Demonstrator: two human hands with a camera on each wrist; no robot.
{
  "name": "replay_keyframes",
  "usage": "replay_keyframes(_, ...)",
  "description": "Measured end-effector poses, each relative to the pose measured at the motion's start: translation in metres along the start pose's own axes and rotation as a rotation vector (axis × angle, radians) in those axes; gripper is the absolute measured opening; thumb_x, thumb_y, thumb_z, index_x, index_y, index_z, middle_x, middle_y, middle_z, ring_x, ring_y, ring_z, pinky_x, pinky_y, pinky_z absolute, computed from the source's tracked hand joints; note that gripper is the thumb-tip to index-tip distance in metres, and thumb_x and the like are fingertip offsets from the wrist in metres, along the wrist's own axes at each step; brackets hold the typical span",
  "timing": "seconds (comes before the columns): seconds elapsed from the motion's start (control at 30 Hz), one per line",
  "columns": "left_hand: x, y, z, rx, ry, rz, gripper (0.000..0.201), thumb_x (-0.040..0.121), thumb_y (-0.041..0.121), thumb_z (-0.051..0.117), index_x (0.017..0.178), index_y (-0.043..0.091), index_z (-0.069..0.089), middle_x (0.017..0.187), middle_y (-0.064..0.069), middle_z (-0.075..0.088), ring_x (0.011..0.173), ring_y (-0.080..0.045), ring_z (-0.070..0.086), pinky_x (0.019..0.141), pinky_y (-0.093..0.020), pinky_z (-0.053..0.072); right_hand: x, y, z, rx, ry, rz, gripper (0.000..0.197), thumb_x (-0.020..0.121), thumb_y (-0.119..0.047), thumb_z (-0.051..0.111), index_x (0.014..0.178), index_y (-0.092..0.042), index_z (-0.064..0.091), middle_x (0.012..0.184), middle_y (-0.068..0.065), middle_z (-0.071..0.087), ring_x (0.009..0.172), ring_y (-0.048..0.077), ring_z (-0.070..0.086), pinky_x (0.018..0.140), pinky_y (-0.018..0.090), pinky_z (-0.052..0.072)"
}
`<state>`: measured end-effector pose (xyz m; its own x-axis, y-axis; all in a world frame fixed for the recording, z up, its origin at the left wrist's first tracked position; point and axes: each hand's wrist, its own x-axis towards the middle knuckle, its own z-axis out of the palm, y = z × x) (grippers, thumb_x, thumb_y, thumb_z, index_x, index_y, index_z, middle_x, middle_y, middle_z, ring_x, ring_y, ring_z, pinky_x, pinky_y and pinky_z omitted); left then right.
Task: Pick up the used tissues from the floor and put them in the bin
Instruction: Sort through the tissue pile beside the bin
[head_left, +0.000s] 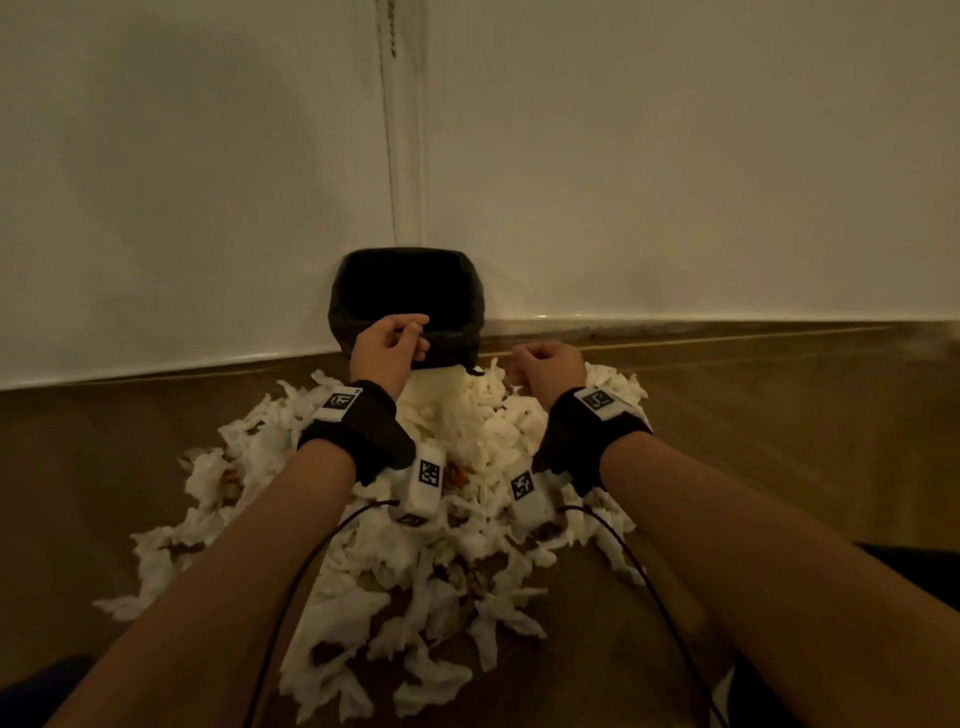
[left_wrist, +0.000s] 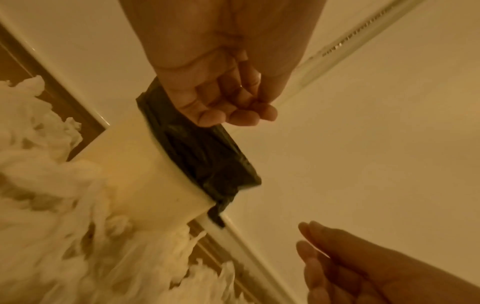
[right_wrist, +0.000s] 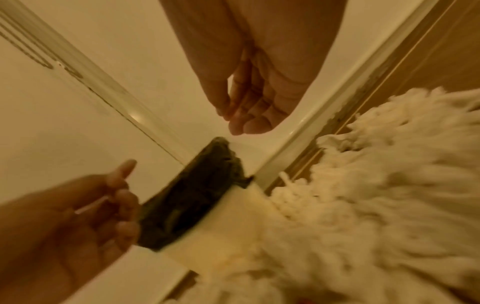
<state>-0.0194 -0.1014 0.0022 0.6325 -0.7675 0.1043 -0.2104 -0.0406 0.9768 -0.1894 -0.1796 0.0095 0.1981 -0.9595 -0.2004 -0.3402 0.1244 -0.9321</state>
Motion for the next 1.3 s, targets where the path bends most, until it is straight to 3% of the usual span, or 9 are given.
replay_keyframes(0.1,-0.024,-0.012,0.019,0.079,-0.099,-0.007,0.021,0.098,0.018,0.044,0.104,0.014,0.063,0.07,0.004,0.058,0.063,-0.004,0.055,0.049,-0.005,0.039,-0.015,0.044,-0.023,-0.127,-0.009,0.098,0.015,0.093,-0.018,0.057,0.095,-0.006,0.064,0.073,0.005,0.064,0.06,0.013,0.058,0.061,0.026,0.051)
replay_keyframes(0.27,-0.066,-0.039,0.052,0.175,-0.346,-0.103,0.018,0.097,0.018,0.046,0.094,0.019,0.064,0.072,0.004,0.062,0.065,-0.01,0.057,0.059,-0.02,0.044,-0.037,0.114,-0.052,-0.331,-0.091,0.265,0.018,0.092,-0.021,0.059,0.095,-0.006,0.068,0.078,0.006,0.066,0.071,0.017,0.062,0.069,0.03,0.053)
replay_keyframes(0.37,-0.085,-0.056,0.067,0.276,-0.456,-0.139,0.017,0.096,0.018,0.048,0.092,0.021,0.064,0.074,0.006,0.063,0.066,-0.01,0.058,0.062,-0.023,0.048,-0.048,0.144,-0.061,-0.49,-0.177,0.274,0.021,0.092,-0.023,0.059,0.096,-0.006,0.07,0.088,0.01,0.07,0.08,0.021,0.065,0.073,0.03,0.052)
replay_keyframes(0.47,-0.099,-0.072,0.077,0.351,-0.523,-0.136,0.016,0.096,0.019,0.049,0.091,0.021,0.064,0.074,0.007,0.064,0.066,-0.006,0.059,0.059,-0.016,0.046,-0.058,0.167,-0.065,-0.624,-0.213,0.282,0.021,0.091,-0.024,0.06,0.099,-0.008,0.071,0.101,0.01,0.07,0.094,0.023,0.064,0.073,0.027,0.048)
replay_keyframes(0.57,-0.108,-0.082,0.083,0.394,-0.582,-0.157,0.015,0.095,0.02,0.05,0.094,0.018,0.065,0.077,0.003,0.064,0.072,-0.012,0.061,0.07,-0.026,0.052,-0.066,0.182,-0.064,-0.707,-0.28,0.283,0.019,0.091,-0.018,0.06,0.1,-0.006,0.071,0.107,0.012,0.068,0.1,0.025,0.063,0.08,0.03,0.05)
replay_keyframes(0.77,-0.117,-0.099,0.089,0.488,-0.611,-0.148,0.015,0.094,0.02,0.052,0.094,0.02,0.067,0.078,0.003,0.066,0.075,-0.011,0.061,0.073,-0.025,0.051,-0.074,0.199,-0.055,-0.894,-0.379,0.247,0.021,0.092,-0.018,0.055,0.107,-0.008,0.066,0.12,0.011,0.058,0.114,0.026,0.053,0.095,0.033,0.046)
replay_keyframes(0.93,-0.122,-0.107,0.089,0.478,-0.644,-0.176,0.015,0.094,0.018,0.051,0.087,0.024,0.064,0.076,0.004,0.065,0.075,-0.014,0.063,0.076,-0.034,0.055,-0.072,0.206,-0.05,-0.915,-0.334,0.22,0.019,0.09,-0.019,0.061,0.104,-0.008,0.067,0.116,0.011,0.059,0.112,0.025,0.053,0.092,0.032,0.045)
replay_keyframes(1.17,-0.128,-0.113,0.089,0.508,-0.661,-0.169,0.016,0.093,0.017,0.051,0.086,0.026,0.063,0.08,0.001,0.069,0.072,-0.012,0.062,0.073,-0.028,0.052,-0.065,0.212,-0.042,-0.93,-0.339,0.266,0.021,0.093,-0.014,0.052,0.103,-0.005,0.069,0.107,0.011,0.065,0.098,0.024,0.061,0.076,0.027,0.046)
replay_keyframes(1.3,-0.129,-0.114,0.093,0.571,-0.689,-0.153,0.016,0.093,0.02,0.05,0.093,0.022,0.066,0.084,0.0,0.068,0.077,-0.014,0.062,0.072,-0.027,0.05,-0.064,0.216,-0.036,-0.963,-0.389,0.287,0.025,0.097,-0.011,0.043,0.111,-0.001,0.061,0.116,0.016,0.06,0.106,0.029,0.059,0.086,0.033,0.047)
